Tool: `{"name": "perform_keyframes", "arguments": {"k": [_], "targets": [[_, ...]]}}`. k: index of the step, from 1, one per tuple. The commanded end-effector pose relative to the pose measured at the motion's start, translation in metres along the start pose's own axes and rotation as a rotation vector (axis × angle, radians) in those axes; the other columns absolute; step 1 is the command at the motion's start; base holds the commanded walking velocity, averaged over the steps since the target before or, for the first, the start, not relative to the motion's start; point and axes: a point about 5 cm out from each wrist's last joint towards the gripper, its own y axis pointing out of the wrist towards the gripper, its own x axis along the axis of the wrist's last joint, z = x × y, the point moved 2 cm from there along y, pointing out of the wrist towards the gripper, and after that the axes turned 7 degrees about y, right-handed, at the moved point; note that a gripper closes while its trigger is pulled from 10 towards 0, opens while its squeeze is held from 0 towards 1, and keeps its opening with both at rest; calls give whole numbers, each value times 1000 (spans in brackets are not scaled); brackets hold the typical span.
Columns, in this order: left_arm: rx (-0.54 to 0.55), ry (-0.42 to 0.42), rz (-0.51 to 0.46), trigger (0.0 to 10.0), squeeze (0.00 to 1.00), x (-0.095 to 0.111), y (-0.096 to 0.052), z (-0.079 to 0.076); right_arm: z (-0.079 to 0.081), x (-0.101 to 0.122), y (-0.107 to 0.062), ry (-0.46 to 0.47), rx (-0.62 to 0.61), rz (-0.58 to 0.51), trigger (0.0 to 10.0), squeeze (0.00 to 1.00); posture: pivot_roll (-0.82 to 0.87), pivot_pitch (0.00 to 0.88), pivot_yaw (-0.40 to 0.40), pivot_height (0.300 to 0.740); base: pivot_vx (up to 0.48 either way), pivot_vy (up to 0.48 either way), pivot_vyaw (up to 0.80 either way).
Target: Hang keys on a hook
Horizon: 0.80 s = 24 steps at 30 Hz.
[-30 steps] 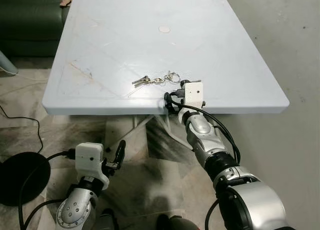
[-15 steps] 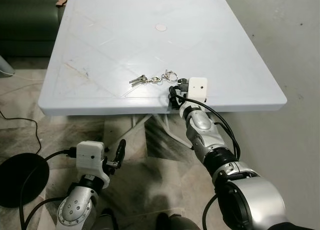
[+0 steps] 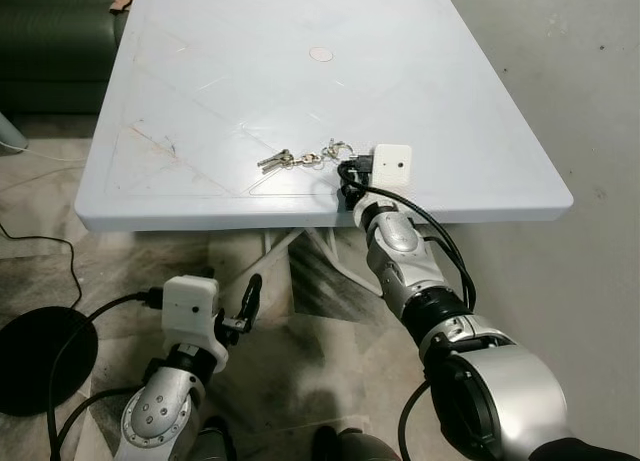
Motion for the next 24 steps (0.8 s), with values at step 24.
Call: {"name": "perform_keyframes", "arguments": {"k": [24], "targets": [[12,8,15,10000,0,2,-6,1,2,-9,-1,-26,-30,36,0,0,70,257,-144,740,0,0,0]]}}
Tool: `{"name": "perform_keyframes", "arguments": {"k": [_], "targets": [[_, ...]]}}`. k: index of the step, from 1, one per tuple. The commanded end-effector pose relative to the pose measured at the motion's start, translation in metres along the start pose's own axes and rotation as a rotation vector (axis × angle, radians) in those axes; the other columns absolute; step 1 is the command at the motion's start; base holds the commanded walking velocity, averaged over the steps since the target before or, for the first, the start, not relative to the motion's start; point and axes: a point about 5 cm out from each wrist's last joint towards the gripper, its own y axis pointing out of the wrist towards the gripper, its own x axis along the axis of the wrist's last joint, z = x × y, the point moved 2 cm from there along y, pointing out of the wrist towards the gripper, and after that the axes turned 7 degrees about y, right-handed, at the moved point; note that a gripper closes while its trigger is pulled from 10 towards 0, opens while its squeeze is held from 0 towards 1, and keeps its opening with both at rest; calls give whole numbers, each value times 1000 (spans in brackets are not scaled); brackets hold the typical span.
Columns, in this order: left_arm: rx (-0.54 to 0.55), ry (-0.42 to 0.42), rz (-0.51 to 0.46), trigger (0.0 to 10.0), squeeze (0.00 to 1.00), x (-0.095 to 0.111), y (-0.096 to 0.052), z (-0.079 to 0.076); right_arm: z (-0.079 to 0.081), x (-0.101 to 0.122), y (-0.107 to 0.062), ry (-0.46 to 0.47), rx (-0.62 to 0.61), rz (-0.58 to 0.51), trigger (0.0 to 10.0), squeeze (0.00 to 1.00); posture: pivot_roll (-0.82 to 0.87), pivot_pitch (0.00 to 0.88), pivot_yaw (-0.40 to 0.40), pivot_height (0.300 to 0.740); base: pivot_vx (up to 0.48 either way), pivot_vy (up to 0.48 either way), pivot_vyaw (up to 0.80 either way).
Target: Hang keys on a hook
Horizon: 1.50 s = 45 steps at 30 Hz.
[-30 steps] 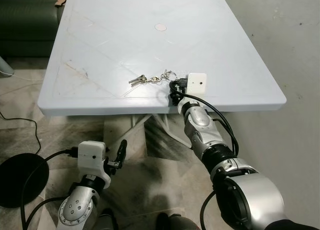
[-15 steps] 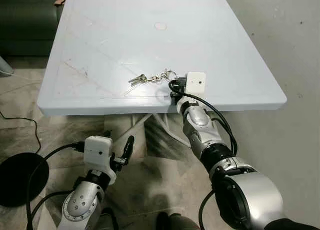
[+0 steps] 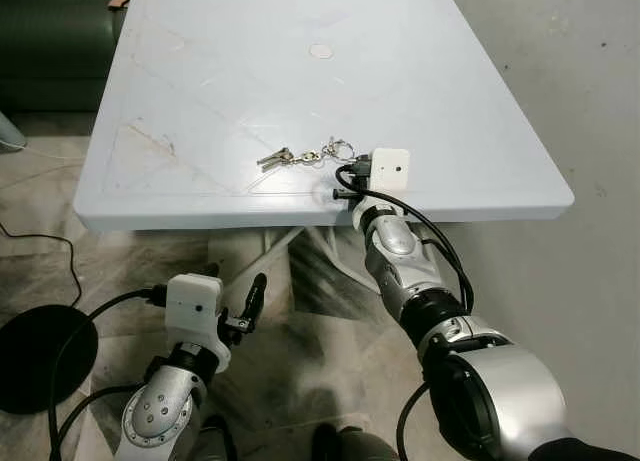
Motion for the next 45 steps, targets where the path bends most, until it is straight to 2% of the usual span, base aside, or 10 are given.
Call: {"name": "perform_keyframes", "arguments": {"k": [1,3,6,7,14,15,28,40,41,45], "targets": [[5,8,7,10000,0,1,-3,0,2,-1,0,-14,0,12,0,0,70,257,-144,740,0,0,0],[8,9,9,10000,0,1,-4,0,3,-2,0,-21,-1,15,10000,0,73,258,-144,740,0,0,0],[9,8,10,10000,0,1,-4,0,3,-2,0,-25,-7,18,10000,0,74,258,-144,740,0,0,0],[10,8,11,10000,0,1,-5,0,2,-2,0,-18,-11,18,10000,1000,74,258,-144,740,0,0,0],[12,7,12,10000,0,0,-5,1,1,-1,1,-19,-19,21,10000,1000,73,257,-147,740,0,0,0],[13,7,13,10000,0,0,-5,1,1,-1,1,-19,-18,27,10000,0,73,255,-148,740,0,0,0],[17,5,11,10000,0,1,-5,0,4,0,1,-37,-4,16,10000,1000,74,252,-151,740,0,0,0],[22,3,14,10000,0,1,-6,1,14,7,1,-104,41,-50,10000,976,76,256,-153,740,0,0,0],[22,3,14,10000,0,1,-6,1,14,8,0,-113,42,-59,10000,0,76,256,-153,740,0,0,0],[23,3,15,10000,0,0,-6,1,16,9,0,-110,26,-76,10000,0,75,258,-152,740,0,0,0]]}}
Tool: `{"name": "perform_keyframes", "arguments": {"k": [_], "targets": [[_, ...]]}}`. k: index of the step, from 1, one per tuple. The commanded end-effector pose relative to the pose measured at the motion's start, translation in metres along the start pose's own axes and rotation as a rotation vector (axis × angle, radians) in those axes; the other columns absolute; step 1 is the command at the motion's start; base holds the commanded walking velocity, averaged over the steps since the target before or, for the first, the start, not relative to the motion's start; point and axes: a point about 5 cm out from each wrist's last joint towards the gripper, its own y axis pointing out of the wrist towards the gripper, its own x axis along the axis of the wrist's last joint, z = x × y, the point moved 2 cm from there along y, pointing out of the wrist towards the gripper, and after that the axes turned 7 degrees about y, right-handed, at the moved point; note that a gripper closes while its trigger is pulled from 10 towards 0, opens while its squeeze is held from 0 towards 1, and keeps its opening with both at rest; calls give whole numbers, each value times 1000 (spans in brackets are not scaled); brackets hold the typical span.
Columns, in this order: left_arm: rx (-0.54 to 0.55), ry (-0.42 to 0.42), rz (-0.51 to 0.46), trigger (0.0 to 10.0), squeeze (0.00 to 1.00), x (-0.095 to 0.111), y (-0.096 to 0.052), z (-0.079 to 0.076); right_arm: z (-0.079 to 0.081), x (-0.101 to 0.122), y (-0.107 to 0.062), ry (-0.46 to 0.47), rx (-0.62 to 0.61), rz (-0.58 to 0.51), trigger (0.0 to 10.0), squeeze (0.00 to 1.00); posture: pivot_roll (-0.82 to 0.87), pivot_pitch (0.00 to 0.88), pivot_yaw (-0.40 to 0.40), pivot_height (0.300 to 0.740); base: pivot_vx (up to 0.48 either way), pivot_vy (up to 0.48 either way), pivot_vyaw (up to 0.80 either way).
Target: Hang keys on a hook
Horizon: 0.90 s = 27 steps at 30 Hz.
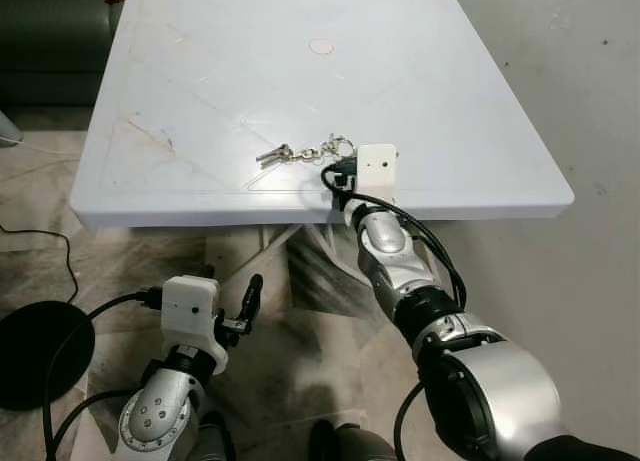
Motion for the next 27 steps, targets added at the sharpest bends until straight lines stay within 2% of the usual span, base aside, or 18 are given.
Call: {"name": "perform_keyframes", "arguments": {"k": [1,27], "targets": [[6,5,11,10000,0,0,-3,0,1,0,0,-2,-10,-4,10000,0,76,260,-153,740,0,0,0],[22,-13,35,10000,0,-2,-15,-6,14,7,3,-24,-54,0,10000,0,90,311,-164,740,0,0,0]]}}
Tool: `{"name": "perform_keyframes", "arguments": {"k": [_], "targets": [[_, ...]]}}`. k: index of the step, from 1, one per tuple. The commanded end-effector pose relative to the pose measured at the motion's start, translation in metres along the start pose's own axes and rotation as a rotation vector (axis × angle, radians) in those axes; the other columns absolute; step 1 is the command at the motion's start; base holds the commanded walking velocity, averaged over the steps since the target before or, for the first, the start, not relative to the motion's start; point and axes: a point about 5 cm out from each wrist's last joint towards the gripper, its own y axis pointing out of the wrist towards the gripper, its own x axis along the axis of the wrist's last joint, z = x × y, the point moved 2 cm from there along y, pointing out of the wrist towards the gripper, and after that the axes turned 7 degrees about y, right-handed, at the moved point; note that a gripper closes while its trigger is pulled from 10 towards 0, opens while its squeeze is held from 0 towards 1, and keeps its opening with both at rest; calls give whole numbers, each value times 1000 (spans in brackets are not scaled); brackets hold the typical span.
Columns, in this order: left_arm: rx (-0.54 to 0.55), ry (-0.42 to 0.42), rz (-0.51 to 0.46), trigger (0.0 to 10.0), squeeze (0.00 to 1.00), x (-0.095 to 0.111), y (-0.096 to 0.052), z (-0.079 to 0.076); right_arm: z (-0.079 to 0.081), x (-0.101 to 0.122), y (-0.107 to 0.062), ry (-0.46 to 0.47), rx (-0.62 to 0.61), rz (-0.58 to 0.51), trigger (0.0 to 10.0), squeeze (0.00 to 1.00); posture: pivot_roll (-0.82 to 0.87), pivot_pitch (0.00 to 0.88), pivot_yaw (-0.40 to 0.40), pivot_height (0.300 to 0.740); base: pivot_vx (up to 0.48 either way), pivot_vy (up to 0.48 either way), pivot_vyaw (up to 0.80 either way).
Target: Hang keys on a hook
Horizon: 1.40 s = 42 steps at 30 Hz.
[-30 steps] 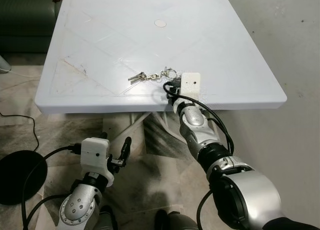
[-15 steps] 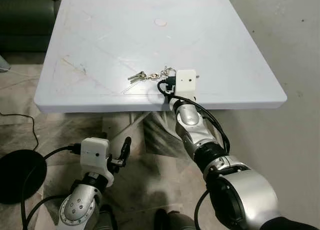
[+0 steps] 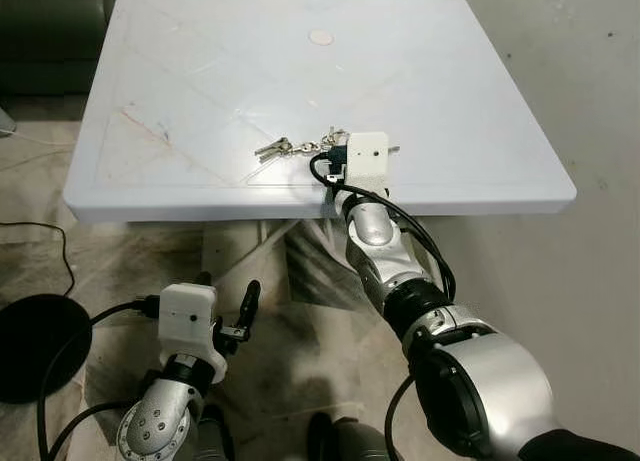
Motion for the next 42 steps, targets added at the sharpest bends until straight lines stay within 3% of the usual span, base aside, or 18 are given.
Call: {"name": "perform_keyframes", "arguments": {"k": [1,17,34,35,42], "targets": [[-4,-10,11,10000,0,0,-4,-4,2,-4,-1,-18,-9,27,10000,0,90,312,-164,740,0,0,0],[1,-17,31,10000,0,-2,-10,-6,5,-6,-2,-64,-70,32,10000,0,96,335,-165,740,0,0,0],[7,-19,36,10000,0,-2,-11,-6,8,-2,-2,-37,-95,22,10000,0,105,335,-163,740,0,0,0],[8,-18,36,10000,0,-2,-11,-6,8,-1,-2,-41,-109,20,0,0,109,334,-163,740,0,0,0],[14,-17,39,10000,0,-2,-12,-6,2,1,-1,-12,-167,24,0,0,109,330,-163,740,0,0,0]]}}
